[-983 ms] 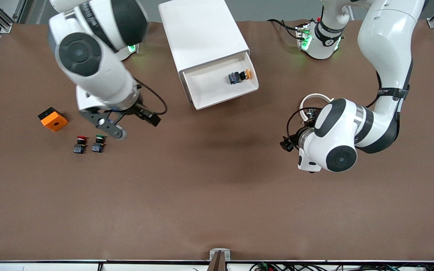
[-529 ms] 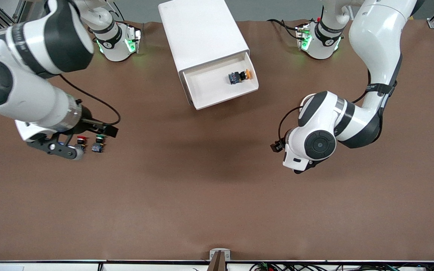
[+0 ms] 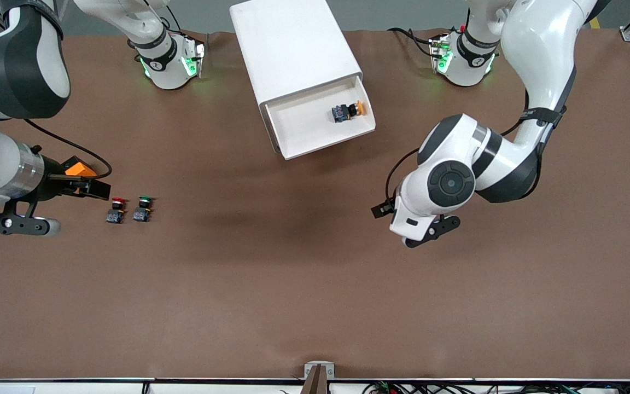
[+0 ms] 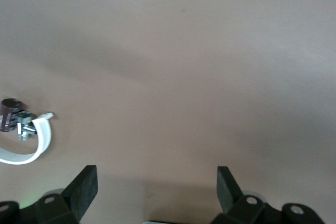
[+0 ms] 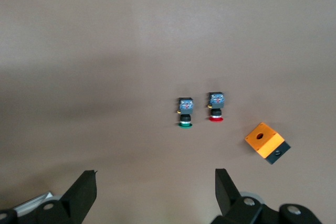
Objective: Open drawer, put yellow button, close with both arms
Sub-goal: 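Move the left gripper to the front of the open drawer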
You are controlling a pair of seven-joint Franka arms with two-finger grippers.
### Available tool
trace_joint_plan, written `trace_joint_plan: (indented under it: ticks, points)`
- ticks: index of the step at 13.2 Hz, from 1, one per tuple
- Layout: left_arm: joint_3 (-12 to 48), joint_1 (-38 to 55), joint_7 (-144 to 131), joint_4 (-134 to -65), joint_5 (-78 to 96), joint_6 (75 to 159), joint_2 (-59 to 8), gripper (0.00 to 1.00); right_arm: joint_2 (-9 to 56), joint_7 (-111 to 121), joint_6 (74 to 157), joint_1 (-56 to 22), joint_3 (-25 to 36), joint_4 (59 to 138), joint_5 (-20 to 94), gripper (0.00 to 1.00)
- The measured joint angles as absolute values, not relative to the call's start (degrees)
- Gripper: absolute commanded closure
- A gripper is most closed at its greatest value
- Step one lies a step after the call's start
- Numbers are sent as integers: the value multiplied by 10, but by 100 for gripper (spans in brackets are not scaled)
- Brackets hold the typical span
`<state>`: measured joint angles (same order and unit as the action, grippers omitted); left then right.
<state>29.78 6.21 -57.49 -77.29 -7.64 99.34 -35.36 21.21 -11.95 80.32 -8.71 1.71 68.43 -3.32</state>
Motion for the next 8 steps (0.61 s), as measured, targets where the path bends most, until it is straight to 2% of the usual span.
trace_joint_plan:
  ticks: [8]
  points:
    - [317, 134, -617, -775, -79, 1015, -345, 0, 197, -49, 803, -52, 16, 684, -46, 0]
